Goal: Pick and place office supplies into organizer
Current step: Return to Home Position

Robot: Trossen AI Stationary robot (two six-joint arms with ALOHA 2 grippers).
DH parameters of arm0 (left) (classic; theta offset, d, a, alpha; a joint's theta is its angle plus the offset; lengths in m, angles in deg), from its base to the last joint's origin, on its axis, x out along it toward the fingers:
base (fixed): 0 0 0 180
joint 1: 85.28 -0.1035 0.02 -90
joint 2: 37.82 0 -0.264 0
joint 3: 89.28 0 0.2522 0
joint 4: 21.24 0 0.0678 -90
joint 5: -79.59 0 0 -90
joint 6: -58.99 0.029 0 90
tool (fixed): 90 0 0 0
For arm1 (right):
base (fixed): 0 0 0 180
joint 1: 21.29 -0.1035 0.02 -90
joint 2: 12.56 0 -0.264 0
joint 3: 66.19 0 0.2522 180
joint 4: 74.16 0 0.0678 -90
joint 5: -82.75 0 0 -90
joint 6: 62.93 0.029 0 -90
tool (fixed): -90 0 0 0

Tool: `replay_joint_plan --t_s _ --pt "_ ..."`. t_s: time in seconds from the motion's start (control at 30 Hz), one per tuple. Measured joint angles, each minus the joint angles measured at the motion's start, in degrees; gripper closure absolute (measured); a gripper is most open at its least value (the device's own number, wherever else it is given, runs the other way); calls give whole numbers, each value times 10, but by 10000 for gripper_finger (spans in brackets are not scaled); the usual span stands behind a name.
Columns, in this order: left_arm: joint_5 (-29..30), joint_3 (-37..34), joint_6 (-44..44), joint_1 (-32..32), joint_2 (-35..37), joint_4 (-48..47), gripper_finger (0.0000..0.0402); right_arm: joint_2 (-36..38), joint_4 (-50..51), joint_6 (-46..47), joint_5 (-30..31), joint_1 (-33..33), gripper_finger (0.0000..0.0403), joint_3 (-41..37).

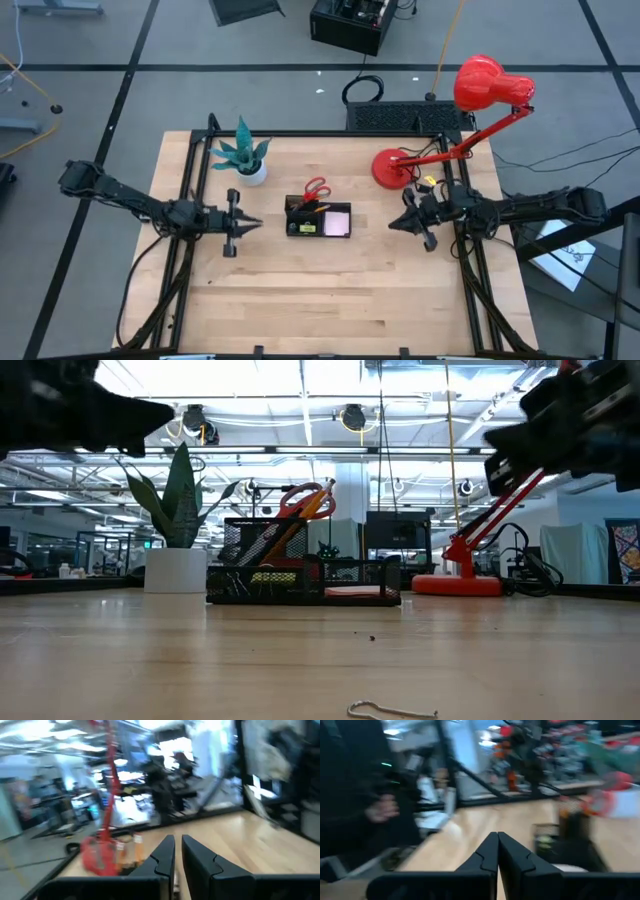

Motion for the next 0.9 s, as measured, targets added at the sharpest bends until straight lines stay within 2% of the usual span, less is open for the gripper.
replay_joint_plan --t_s 0.07,0.2,0.33,0.5,0.9 --pt "-3 0 11 20 0 -24 360 21 -1 9 -28 0 403 0" --pt "63 0 11 64 -1 -23 360 79 15 25 -30 0 403 0" --pt "125 0 25 109 -1 -24 360 134 72 12 -27 0 403 0" --pt "178 0 26 139 -1 -31 360 176 89 10 -14 -1 403 0" --pt "180 0 24 142 -1 -31 360 184 106 10 -14 -1 403 0"
